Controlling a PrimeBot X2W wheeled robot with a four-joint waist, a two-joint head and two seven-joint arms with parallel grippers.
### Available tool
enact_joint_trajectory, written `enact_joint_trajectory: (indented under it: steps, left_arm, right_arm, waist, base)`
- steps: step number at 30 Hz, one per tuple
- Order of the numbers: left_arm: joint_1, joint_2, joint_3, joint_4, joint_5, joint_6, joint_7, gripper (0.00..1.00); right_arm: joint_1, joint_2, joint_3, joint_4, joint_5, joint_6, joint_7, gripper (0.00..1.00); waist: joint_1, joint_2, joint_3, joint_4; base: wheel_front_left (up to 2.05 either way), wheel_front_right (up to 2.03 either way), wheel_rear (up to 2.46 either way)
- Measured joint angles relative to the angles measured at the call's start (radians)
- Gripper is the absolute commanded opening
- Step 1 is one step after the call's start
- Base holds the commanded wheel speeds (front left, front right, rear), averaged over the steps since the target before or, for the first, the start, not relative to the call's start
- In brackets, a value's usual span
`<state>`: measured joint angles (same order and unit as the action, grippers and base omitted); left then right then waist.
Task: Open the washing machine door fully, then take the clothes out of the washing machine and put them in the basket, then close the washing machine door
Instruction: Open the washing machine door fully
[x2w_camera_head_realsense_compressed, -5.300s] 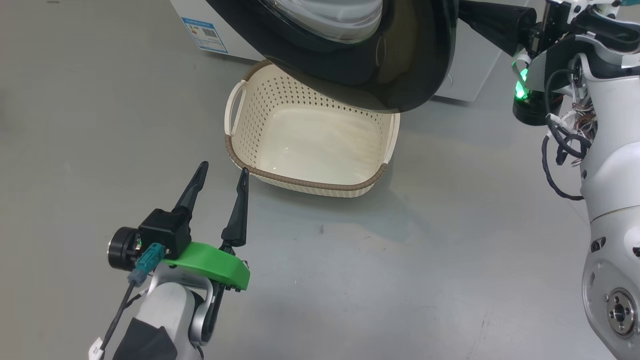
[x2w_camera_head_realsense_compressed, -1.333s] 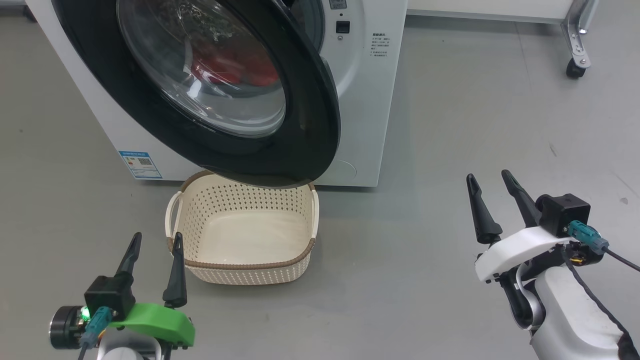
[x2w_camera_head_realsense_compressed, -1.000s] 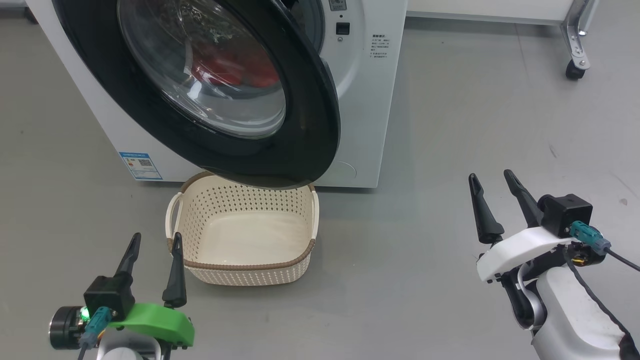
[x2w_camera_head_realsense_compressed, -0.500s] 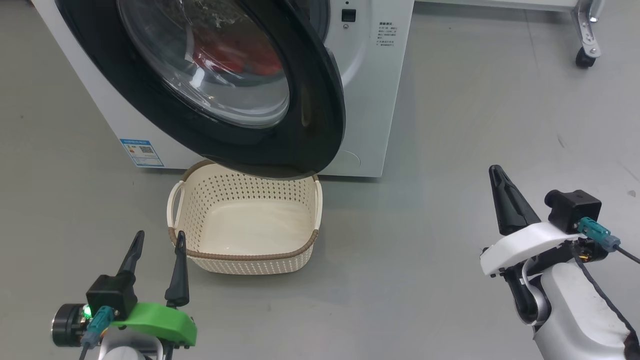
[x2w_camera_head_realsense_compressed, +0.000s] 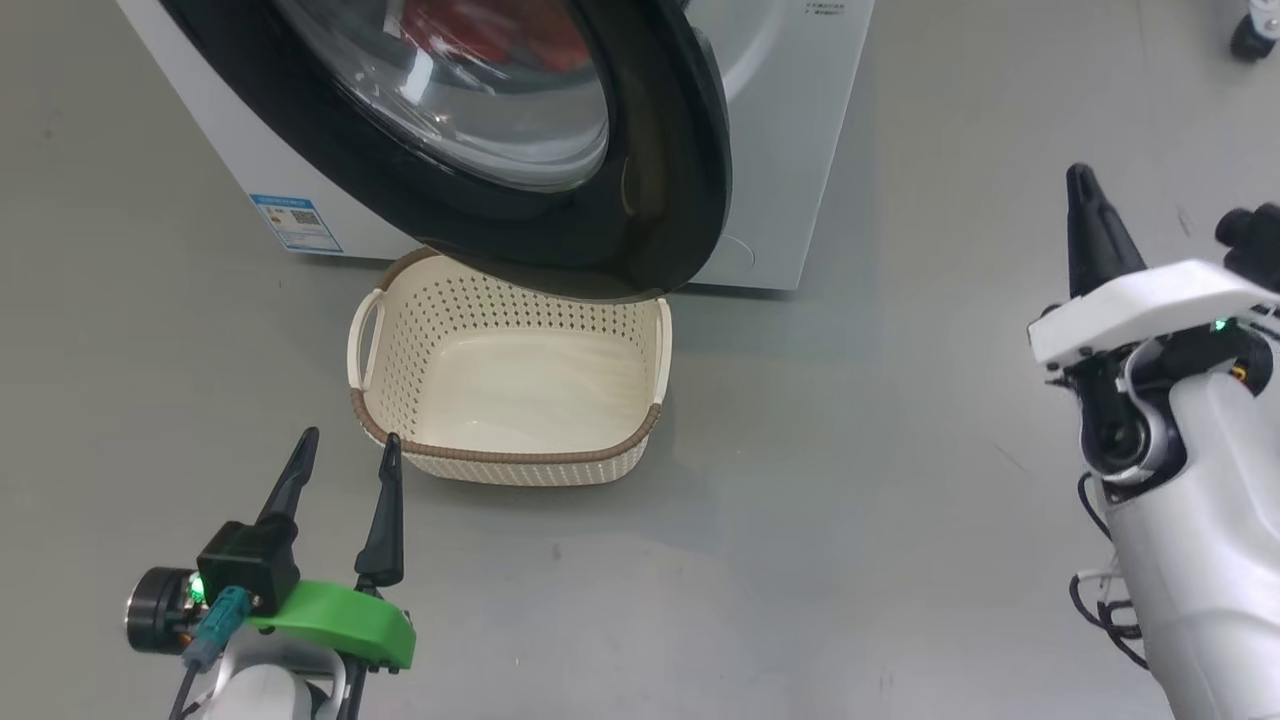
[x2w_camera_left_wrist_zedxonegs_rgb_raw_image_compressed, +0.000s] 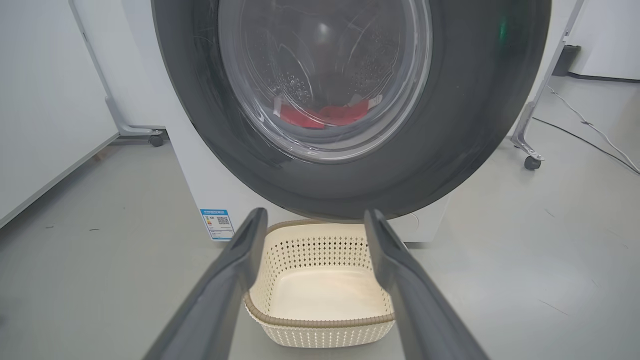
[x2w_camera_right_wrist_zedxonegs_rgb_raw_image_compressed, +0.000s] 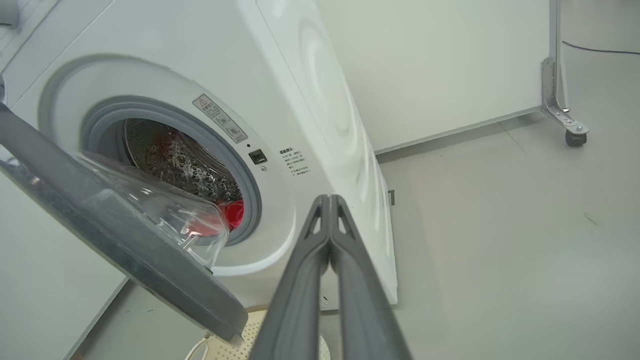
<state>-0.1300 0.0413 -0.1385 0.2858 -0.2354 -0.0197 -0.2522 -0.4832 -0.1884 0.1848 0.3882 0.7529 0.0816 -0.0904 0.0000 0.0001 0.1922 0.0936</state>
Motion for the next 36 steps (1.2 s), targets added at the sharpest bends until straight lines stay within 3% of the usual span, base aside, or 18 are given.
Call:
enact_joint_trajectory:
  steps: [5, 13, 21, 26, 36]
  left_arm:
    - [-0.037, -0.002, -0.012, -0.007, 0.0, -0.004, 0.0, 1.0]
    - [-0.092, -0.004, -0.054, -0.011, -0.033, -0.012, 0.0, 1.0]
    - [-0.127, -0.006, -0.069, -0.011, -0.056, -0.012, 0.0, 1.0]
    - [-0.137, -0.008, -0.082, -0.009, -0.064, -0.011, 0.0, 1.0]
    - [-0.148, -0.01, -0.093, -0.004, -0.083, 0.0, 0.0, 1.0]
  right_arm:
    - [-0.09, 0.05, -0.064, -0.017, 0.193, 0.013, 0.126, 0.0]
    - [-0.232, 0.049, -0.115, -0.027, 0.342, 0.008, 0.299, 0.0]
    - [-0.317, 0.053, -0.124, 0.005, 0.454, -0.033, 0.465, 0.0]
    - [-0.356, 0.066, -0.129, 0.024, 0.52, -0.076, 0.544, 0.0]
    - [-0.405, 0.067, -0.115, 0.06, 0.574, -0.126, 0.674, 0.0]
  waist:
    - [0.0, 0.0, 0.049, 0.019]
    - [0.0001, 0.0, 0.122, 0.063]
    - [0.0, 0.0, 0.172, 0.115]
    - [0.0001, 0.0, 0.194, 0.139]
    - [0.0, 0.0, 0.216, 0.161]
  base:
    - [0.0, 0.0, 0.0]
    - [0.0, 0.0, 0.0]
    - [0.0, 0.0, 0.0]
    - [0.0, 0.0, 0.0]
    - [0.0, 0.0, 0.0]
